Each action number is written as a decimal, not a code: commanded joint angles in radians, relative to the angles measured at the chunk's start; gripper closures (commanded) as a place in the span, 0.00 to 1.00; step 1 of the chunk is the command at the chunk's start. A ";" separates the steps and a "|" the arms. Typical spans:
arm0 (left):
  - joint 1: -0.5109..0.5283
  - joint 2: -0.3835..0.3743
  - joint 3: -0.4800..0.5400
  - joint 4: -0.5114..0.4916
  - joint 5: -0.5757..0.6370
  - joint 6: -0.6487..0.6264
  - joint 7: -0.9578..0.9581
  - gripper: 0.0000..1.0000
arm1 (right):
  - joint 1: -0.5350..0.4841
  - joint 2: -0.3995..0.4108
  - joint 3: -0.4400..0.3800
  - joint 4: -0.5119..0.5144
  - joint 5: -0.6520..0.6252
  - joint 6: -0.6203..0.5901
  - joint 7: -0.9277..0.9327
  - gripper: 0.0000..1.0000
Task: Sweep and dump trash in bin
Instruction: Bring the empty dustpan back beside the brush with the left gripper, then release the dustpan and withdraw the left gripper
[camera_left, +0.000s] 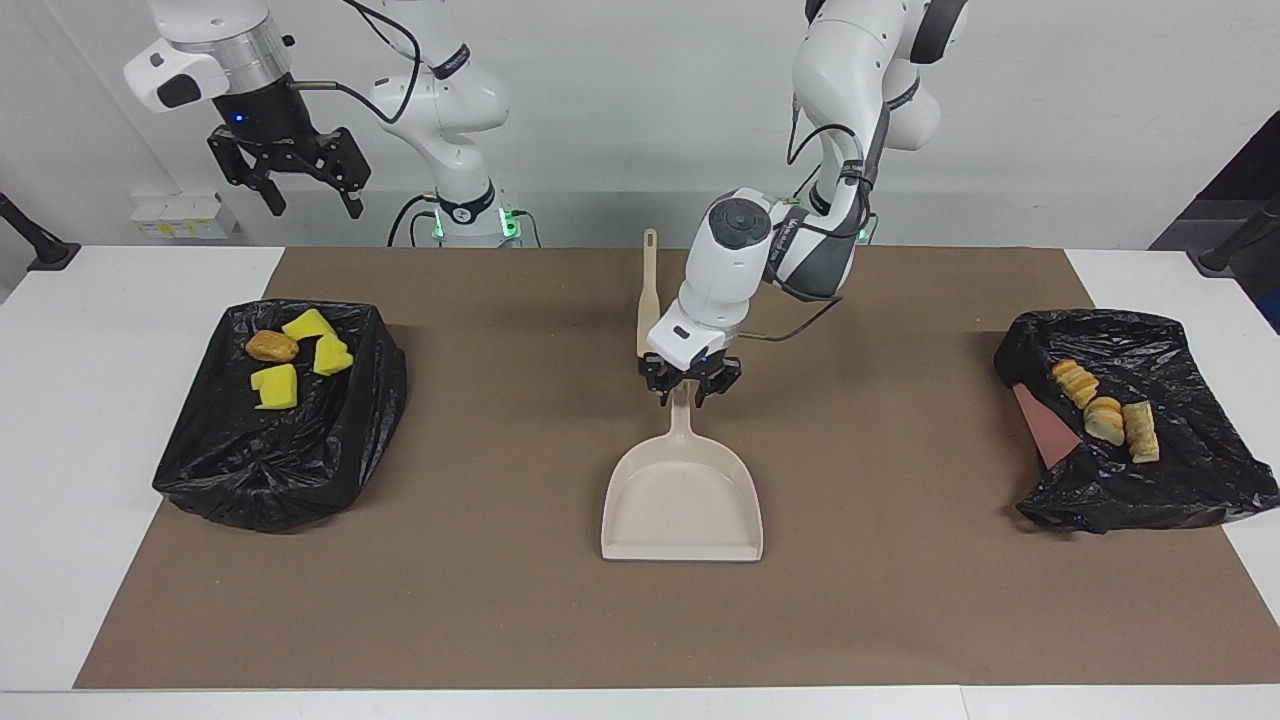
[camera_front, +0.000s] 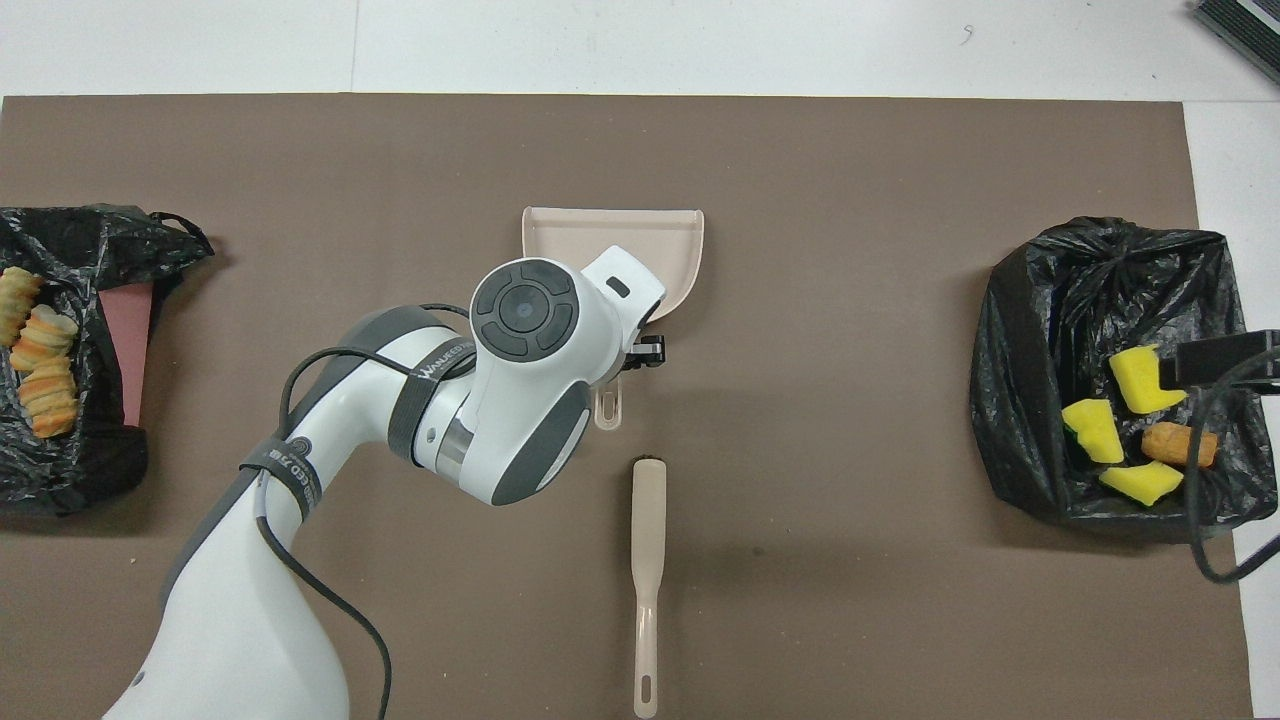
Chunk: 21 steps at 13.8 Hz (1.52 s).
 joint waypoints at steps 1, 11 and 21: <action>0.027 -0.056 0.021 0.015 0.000 -0.051 -0.008 0.00 | -0.003 -0.014 0.001 -0.015 -0.002 -0.005 -0.015 0.00; 0.329 -0.183 0.024 0.083 -0.012 -0.269 0.309 0.00 | -0.003 -0.014 0.001 -0.015 -0.002 -0.005 -0.015 0.00; 0.550 -0.298 0.036 0.083 0.003 -0.436 0.660 0.00 | -0.003 -0.014 0.001 -0.015 -0.002 -0.005 -0.015 0.00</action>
